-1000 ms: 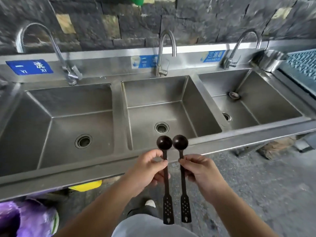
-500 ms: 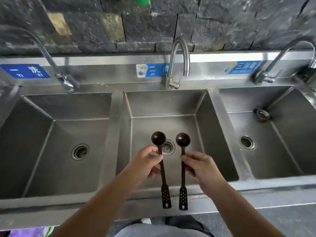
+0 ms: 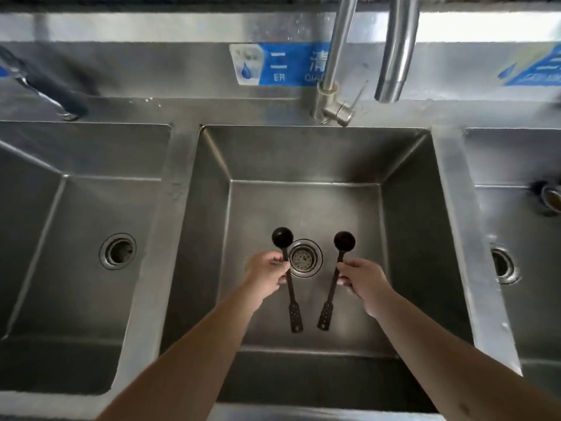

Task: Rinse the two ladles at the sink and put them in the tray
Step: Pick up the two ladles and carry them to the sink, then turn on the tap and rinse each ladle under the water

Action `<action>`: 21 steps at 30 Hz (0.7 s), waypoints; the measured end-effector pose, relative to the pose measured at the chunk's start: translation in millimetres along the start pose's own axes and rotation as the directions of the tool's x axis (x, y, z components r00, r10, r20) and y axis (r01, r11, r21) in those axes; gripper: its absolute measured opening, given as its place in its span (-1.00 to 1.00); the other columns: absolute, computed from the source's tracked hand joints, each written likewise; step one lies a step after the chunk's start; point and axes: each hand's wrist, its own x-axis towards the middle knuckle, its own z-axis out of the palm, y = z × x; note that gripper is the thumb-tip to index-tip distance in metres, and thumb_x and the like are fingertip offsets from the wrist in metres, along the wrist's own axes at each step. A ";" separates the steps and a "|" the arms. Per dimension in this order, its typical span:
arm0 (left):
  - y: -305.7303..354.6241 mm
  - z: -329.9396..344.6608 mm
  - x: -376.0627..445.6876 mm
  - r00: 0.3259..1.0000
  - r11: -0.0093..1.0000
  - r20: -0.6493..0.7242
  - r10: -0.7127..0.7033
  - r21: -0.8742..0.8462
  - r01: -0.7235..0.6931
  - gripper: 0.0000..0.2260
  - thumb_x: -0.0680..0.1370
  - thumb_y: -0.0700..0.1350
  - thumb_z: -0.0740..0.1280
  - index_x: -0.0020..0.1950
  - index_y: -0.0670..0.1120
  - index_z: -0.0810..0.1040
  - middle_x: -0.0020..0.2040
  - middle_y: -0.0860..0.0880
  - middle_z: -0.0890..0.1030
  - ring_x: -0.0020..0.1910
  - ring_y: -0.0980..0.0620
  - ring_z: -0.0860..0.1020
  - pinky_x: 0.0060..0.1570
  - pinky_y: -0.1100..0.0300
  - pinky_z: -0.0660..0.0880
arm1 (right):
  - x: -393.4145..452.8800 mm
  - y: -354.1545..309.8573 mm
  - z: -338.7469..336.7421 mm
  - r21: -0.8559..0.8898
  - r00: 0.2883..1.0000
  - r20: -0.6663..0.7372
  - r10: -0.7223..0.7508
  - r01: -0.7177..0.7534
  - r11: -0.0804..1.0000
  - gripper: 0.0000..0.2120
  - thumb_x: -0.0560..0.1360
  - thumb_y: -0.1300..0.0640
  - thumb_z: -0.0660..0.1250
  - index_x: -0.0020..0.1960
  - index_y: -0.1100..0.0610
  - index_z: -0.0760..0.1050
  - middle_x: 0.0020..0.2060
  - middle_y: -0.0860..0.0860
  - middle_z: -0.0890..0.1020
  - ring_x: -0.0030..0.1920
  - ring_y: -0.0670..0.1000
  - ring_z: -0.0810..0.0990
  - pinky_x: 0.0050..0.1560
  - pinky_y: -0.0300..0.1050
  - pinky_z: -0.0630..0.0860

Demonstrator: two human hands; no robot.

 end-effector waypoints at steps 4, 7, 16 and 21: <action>-43.6 16.1 61.2 0.998 0.998 -0.061 -0.007 0.056 0.010 -0.98 0.47 -0.17 0.45 -0.13 -0.07 0.64 -0.40 0.04 0.63 -0.54 0.21 0.58 -0.54 0.36 0.40 | 54.6 25.6 21.3 -0.045 1.000 -0.027 0.007 -0.008 0.999 -0.90 0.56 0.33 0.33 -0.11 0.23 0.57 -0.35 0.10 0.57 -0.61 -0.17 0.50 -0.65 -0.42 0.30; -67.3 21.3 94.7 0.994 0.995 -0.113 -0.001 0.101 0.013 -0.95 0.45 -0.15 0.47 -0.21 -0.04 0.65 -0.51 0.09 0.59 -0.60 0.23 0.51 -0.55 0.35 0.35 | 88.1 41.5 33.0 -0.076 0.998 -0.062 0.029 -0.034 0.997 -0.91 0.56 0.30 0.34 -0.11 0.22 0.57 -0.32 0.11 0.56 -0.45 -0.03 0.49 -0.65 -0.41 0.29; -98.3 31.2 145.4 0.993 0.989 -0.084 -0.087 0.111 0.096 -0.80 0.49 -0.19 0.44 -0.33 -0.03 0.58 -0.40 -0.02 0.62 -0.38 0.00 0.63 -0.22 0.16 0.55 | 145.1 77.0 43.6 -0.161 0.991 -0.131 0.034 -0.055 0.985 -0.73 0.53 0.28 0.37 -0.33 0.11 0.54 -0.40 0.07 0.58 -0.45 -0.03 0.53 -0.59 -0.35 0.37; -103.0 36.4 155.2 0.989 0.990 -0.083 -0.122 0.063 0.127 -0.86 0.49 -0.19 0.44 -0.27 -0.08 0.61 -0.32 -0.09 0.66 -0.24 -0.08 0.71 -0.16 0.12 0.56 | 154.4 85.1 42.8 -0.218 0.983 -0.185 -0.006 -0.035 0.975 -0.85 0.49 0.23 0.43 -0.26 0.12 0.64 -0.42 0.02 0.64 -0.47 -0.07 0.57 -0.54 -0.33 0.42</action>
